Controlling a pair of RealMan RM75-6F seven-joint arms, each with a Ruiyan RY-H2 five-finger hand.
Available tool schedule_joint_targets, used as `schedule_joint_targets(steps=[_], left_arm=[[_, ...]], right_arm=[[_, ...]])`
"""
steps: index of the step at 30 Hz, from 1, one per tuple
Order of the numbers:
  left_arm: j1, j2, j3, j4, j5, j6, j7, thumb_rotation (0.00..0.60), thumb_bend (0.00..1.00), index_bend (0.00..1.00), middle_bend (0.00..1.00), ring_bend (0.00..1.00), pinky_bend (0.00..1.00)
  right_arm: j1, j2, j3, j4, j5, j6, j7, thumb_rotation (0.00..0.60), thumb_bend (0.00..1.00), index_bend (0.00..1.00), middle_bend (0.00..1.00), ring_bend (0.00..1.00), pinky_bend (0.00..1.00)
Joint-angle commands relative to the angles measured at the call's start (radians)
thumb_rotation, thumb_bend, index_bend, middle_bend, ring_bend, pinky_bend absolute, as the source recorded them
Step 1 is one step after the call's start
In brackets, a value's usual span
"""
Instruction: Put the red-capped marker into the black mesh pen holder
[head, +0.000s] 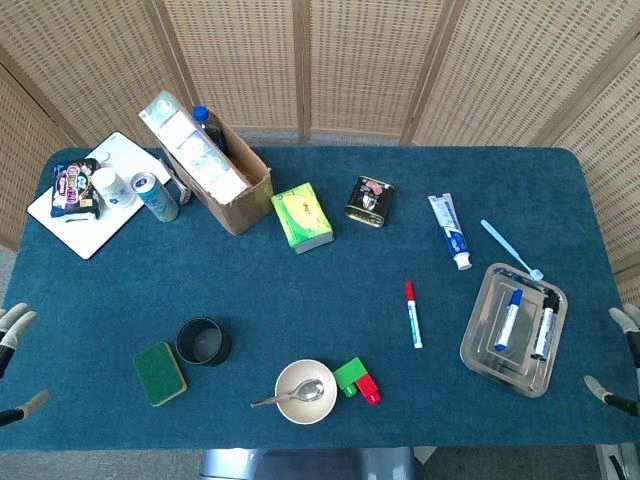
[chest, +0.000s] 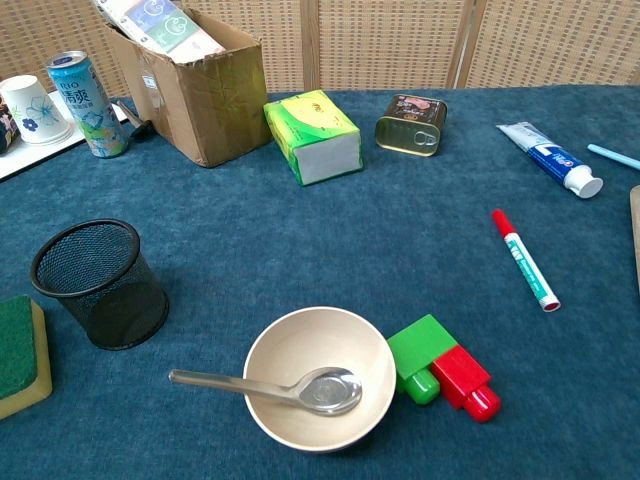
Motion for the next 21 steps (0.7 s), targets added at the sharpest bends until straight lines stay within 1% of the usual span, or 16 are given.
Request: schedule_joint_targets(steps=[1, 9, 13, 17, 21], left_arm=[[0.0, 0.0, 0.0, 0.0, -0.001, -0.001, -0.002, 0.6, 0.06, 0.0, 0.0, 0.0, 0.11], [0.002, 0.003, 0.002, -0.002, 0.006, 0.005, -0.005, 0.6, 0.06, 0.0, 0.0, 0.0, 0.11], [0.005, 0.006, -0.003, -0.002, -0.004, 0.013, -0.013, 0.6, 0.06, 0.0, 0.0, 0.0, 0.11], [0.004, 0.006, -0.003, -0.003, -0.009, 0.007, -0.012, 0.6, 0.06, 0.0, 0.0, 0.0, 0.11], [0.003, 0.005, -0.002, -0.003, -0.007, 0.003, -0.01, 0.6, 0.06, 0.0, 0.0, 0.0, 0.11]], right_arm=[[0.0, 0.0, 0.0, 0.0, 0.001, -0.001, 0.0, 0.6, 0.0, 0.14, 0.0, 0.0, 0.01], [0.006, -0.005, -0.004, -0.007, -0.009, -0.007, -0.009, 0.6, 0.0, 0.14, 0.0, 0.0, 0.01], [0.017, -0.02, 0.001, -0.039, -0.002, -0.021, -0.037, 0.6, 0.0, 0.15, 0.0, 0.0, 0.01], [0.046, -0.051, 0.023, -0.093, 0.055, -0.069, -0.101, 0.6, 0.0, 0.15, 0.0, 0.0, 0.01], [0.094, -0.079, 0.032, -0.132, 0.069, -0.133, -0.187, 0.6, 0.0, 0.15, 0.0, 0.0, 0.01]])
